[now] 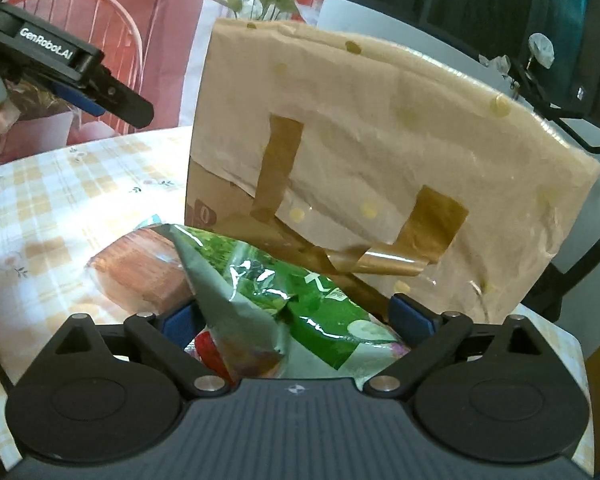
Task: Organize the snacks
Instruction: 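Grasp the orange bread packet with the left tool while the right tool grasps the green chip bag, then lift both held snacks and carry them over the box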
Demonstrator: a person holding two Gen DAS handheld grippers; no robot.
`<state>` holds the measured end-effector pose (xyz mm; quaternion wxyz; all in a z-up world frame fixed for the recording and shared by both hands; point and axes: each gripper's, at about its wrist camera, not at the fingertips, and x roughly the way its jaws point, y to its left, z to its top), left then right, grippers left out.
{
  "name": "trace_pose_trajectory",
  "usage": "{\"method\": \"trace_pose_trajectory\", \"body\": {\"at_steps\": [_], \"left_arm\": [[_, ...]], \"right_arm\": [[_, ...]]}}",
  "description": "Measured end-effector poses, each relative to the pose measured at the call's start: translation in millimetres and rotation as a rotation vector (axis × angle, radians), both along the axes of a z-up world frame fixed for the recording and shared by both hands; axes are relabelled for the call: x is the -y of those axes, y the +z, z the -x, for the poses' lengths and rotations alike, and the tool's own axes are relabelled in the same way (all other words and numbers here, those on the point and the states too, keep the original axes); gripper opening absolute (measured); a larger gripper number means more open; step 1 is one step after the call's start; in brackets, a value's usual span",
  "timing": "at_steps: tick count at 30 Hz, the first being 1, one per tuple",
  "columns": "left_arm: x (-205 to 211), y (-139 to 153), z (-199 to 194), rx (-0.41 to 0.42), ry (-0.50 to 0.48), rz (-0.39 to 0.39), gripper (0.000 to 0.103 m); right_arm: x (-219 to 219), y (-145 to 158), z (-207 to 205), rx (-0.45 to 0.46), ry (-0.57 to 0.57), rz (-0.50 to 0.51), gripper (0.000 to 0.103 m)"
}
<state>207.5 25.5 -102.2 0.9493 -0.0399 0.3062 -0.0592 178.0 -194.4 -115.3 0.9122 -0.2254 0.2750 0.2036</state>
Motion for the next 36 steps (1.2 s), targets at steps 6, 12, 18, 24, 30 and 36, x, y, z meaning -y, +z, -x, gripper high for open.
{"method": "trace_pose_trajectory", "body": {"at_steps": [6, 12, 18, 24, 30, 36], "left_arm": [[1.5, -18.2, 2.0, -0.043, 0.003, 0.008, 0.092], [5.3, -36.7, 3.4, -0.090, 0.009, 0.025, 0.092], [26.2, -53.4, 2.2, -0.124, -0.030, 0.001, 0.092], [41.8, -64.5, -9.4, -0.153, -0.052, -0.042, 0.092], [54.4, -78.7, -19.8, -0.176, -0.062, -0.086, 0.095], [56.7, -91.4, -31.4, -0.187, -0.043, -0.115, 0.097]], "right_arm": [[4.8, -9.2, 5.0, -0.016, -0.053, -0.027, 0.091], [32.0, 1.4, 34.8, 0.030, -0.202, -0.264, 0.082], [46.7, 1.5, 65.8, 0.106, -0.247, -0.390, 0.081], [47.8, -2.1, 69.5, 0.148, -0.246, -0.384, 0.081], [49.5, -6.4, 72.1, 0.163, -0.252, -0.393, 0.081], [49.5, -6.8, 72.2, 0.163, -0.249, -0.402, 0.081]]}}
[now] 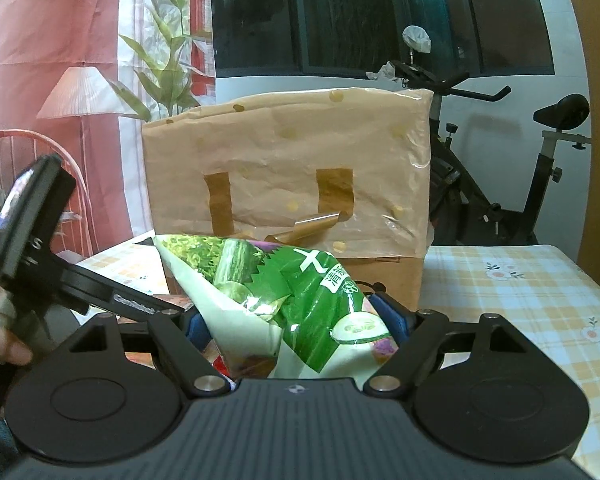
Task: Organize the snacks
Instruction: 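Lift both held snacks and carry them over the box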
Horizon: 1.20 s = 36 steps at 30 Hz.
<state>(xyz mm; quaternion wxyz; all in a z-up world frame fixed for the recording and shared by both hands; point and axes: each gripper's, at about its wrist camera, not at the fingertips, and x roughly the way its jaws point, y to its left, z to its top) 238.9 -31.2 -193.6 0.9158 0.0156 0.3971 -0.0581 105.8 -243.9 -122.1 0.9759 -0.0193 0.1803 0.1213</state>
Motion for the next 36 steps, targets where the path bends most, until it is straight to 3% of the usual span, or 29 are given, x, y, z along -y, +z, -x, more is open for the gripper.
{"method": "trace_pose_trajectory", "body": {"at_steps": [2, 7, 11, 23, 30, 36], "left_arm": [[3.5, -1.3, -0.8, 0.006, -0.009, -0.033, 0.097], [-1.2, 3.5, 11.2, 0.030, -0.018, -0.025, 0.082], [-13.1, 9.7, 29.3, 0.030, 0.004, 0.044, 0.082], [-22.5, 43.0, 83.2, 0.161, 0.034, 0.068, 0.082], [-24.1, 49.7, 103.7, 0.183, 0.037, 0.078, 0.082], [-32.0, 56.0, 106.9, 0.200, 0.047, 0.098, 0.082]], "right_arm": [[-0.2, -0.5, 0.6, 0.000, 0.000, -0.002, 0.081], [-2.2, -0.2, 0.6, -0.002, 0.000, 0.005, 0.081], [-2.5, 0.4, 0.7, -0.003, -0.002, 0.005, 0.081], [3.3, 13.4, 6.6, -0.012, -0.039, -0.052, 0.079], [10.9, 25.1, 11.3, -0.036, -0.074, -0.135, 0.079], [3.6, 30.3, 21.2, -0.052, -0.059, -0.122, 0.079]]}}
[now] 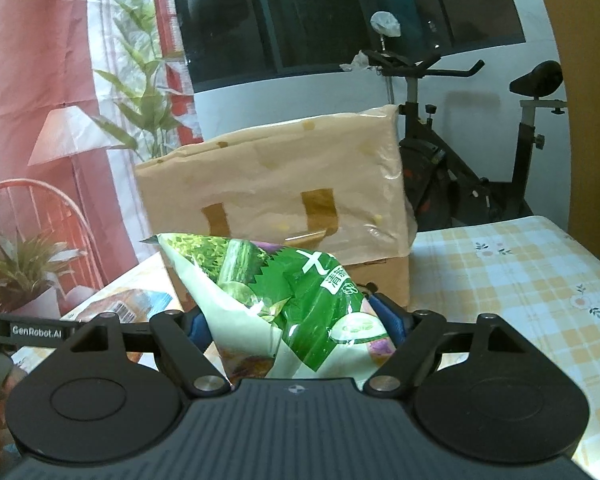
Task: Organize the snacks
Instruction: 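Lift both held snacks and carry them over the box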
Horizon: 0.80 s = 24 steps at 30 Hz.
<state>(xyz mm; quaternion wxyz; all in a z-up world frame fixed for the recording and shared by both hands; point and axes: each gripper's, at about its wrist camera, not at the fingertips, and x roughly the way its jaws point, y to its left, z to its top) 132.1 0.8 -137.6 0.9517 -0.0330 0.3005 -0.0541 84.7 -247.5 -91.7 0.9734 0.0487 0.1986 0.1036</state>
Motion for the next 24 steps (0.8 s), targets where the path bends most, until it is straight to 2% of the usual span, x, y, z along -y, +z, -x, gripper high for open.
{"method": "trace_pose_trajectory", "body": {"at_steps": [4, 7, 11, 16, 20, 24], "left_arm": [[-6.3, 7.1, 7.1, 0.029, 0.013, 0.013, 0.082], [-11.9, 12.9, 13.8, 0.053, 0.029, 0.018, 0.082], [-16.5, 23.5, 15.4, 0.082, 0.041, 0.023, 0.082], [-20.6, 50.7, 7.6, 0.145, 0.038, 0.018, 0.082], [-19.4, 78.4, -0.6, 0.217, 0.016, 0.000, 0.082], [-18.1, 97.5, -10.0, 0.261, -0.002, 0.014, 0.082]], "right_arm": [[-8.5, 3.3, 5.4, 0.000, 0.023, 0.015, 0.079], [-14.4, 10.3, 11.7, 0.032, 0.038, 0.031, 0.079], [-13.7, 30.6, 14.1, 0.076, 0.035, -0.005, 0.079], [-7.9, 66.9, 9.4, 0.115, 0.022, -0.085, 0.079], [-5.8, 106.0, -2.4, 0.148, 0.007, -0.118, 0.079], [-3.8, 146.9, -19.0, 0.187, 0.000, -0.195, 0.079]]}}
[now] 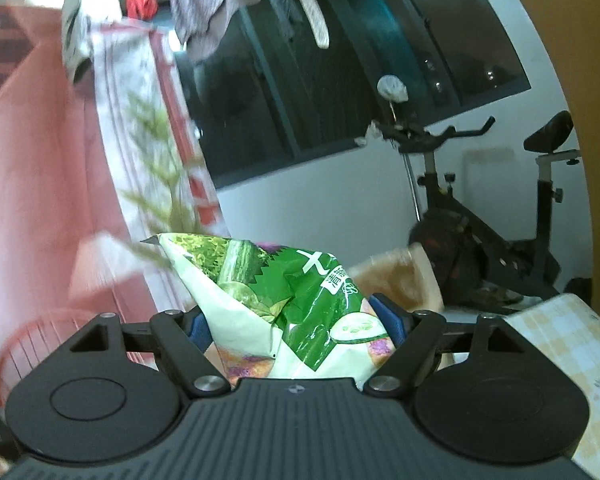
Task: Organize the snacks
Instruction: 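Lift both held snacks and carry them over the box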
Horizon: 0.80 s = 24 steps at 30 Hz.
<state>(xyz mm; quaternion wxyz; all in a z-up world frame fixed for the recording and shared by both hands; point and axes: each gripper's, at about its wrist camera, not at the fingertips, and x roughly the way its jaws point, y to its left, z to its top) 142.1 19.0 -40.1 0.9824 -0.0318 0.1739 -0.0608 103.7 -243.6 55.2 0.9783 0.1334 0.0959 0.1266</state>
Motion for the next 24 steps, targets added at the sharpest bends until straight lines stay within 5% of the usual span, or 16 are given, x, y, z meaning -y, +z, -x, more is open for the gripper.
{"method": "trace_pose_trajectory", "body": {"at_steps": [9, 19, 24], "left_arm": [[3.1, 33.6, -33.8, 0.063, -0.037, -0.002, 0.082], [7.3, 45.3, -63.6, 0.073, -0.052, -0.005, 0.082], [6.7, 38.5, -72.2, 0.045, -0.052, 0.008, 0.082]], "right_arm": [[1.8, 41.6, -81.3, -0.030, -0.073, -0.101, 0.079], [35.8, 3.2, -158.8, -0.205, -0.185, -0.394, 0.079], [41.3, -10.9, -178.9, -0.265, -0.211, -0.390, 0.082]]}}
